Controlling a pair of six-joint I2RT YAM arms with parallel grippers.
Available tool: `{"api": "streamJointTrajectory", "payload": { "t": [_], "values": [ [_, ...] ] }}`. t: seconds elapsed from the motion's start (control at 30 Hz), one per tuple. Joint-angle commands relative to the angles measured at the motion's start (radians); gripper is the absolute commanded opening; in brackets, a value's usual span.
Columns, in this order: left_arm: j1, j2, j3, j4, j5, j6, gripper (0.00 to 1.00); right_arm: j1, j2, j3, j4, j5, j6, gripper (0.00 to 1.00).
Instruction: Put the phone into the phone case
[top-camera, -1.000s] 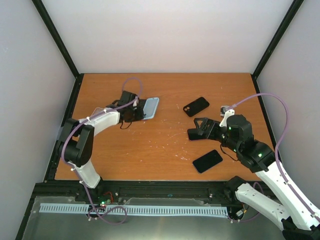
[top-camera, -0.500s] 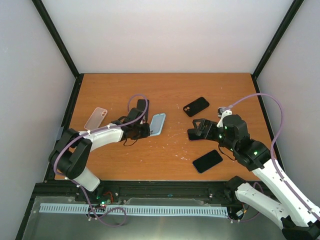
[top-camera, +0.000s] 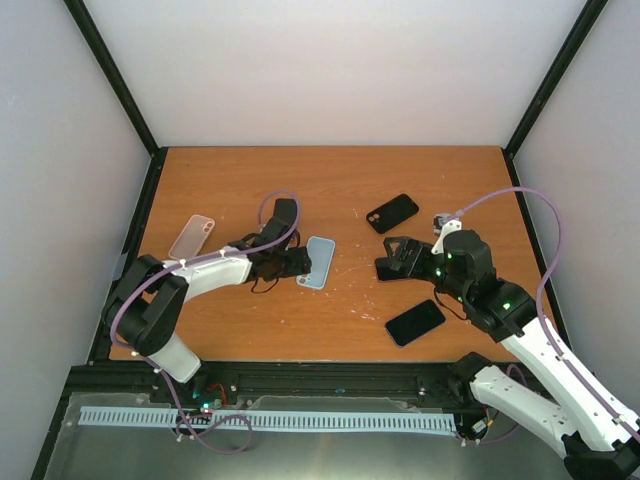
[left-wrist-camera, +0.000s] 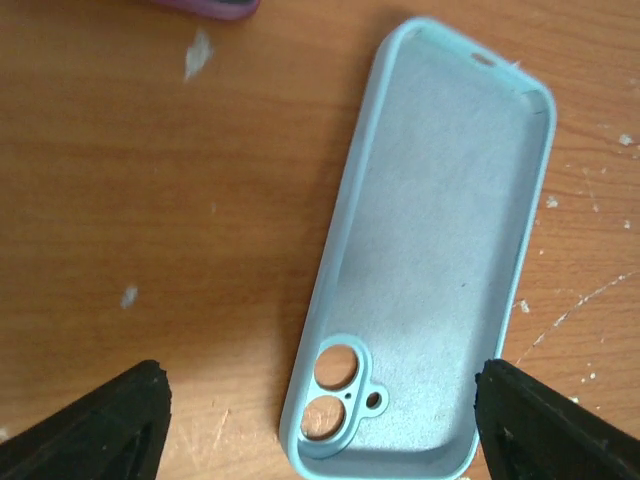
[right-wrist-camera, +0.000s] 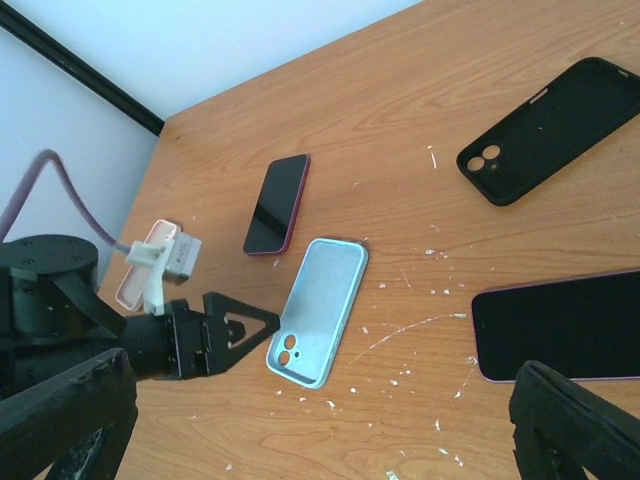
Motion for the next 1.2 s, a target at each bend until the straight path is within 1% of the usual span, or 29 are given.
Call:
{"api": "streamJointTrajectory", "payload": {
  "t": [0.0,0.03,0.07,0.17,0.3,0.37,0.47,0.57,0.63,0.67,0.73,0.93,1.03,1.17],
  "values": [
    [-0.004,-0.012,0.111,-0.057,-0.122,0.082,0.94,0.007,0.003,0.009,0.028,0.005,-0.023,1.0],
    [0.001,-0.002,0.128,-0.064,-0.139,0.098,0.99,0.007,0.003,0.009,0.029,0.006,-0.023,1.0],
    [0.009,0.009,0.145,-0.074,-0.151,0.115,0.99,0.007,0.003,0.009,0.03,0.006,-0.026,1.0],
    [0.044,0.04,0.195,-0.09,-0.162,0.161,0.99,0.007,0.004,0.012,0.031,0.005,-0.035,1.0],
    [0.122,0.083,0.255,-0.094,-0.118,0.24,0.98,0.007,0.004,0.02,0.029,0.005,-0.055,1.0],
    [0.145,0.106,0.302,-0.105,-0.134,0.287,0.96,0.007,0.001,0.026,0.029,0.008,-0.066,1.0],
    [0.184,0.143,0.362,-0.123,-0.143,0.342,0.88,0.006,0.0,0.034,0.029,0.015,-0.075,1.0],
    [0.225,0.175,0.396,-0.107,-0.1,0.401,0.81,0.007,-0.001,0.041,0.032,0.019,-0.082,1.0],
    [0.236,0.208,0.428,-0.109,-0.072,0.432,0.81,0.007,-0.003,0.041,0.034,0.021,-0.085,1.0],
    [0.239,0.23,0.45,-0.122,-0.064,0.443,0.81,0.007,-0.006,0.04,0.036,0.021,-0.089,1.0],
    [0.239,0.272,0.488,-0.145,-0.054,0.456,0.86,0.007,-0.012,0.039,0.04,0.022,-0.093,1.0],
    [0.24,0.343,0.534,-0.157,-0.094,0.482,0.98,0.007,-0.069,0.022,0.053,0.042,-0.108,1.0],
    [0.241,0.38,0.566,-0.168,-0.105,0.496,1.0,0.007,-0.091,0.013,0.057,0.059,-0.106,1.0],
    [0.241,0.441,0.617,-0.183,-0.071,0.51,0.97,0.007,-0.09,0.016,0.057,0.057,-0.105,1.0]
  ]
}}
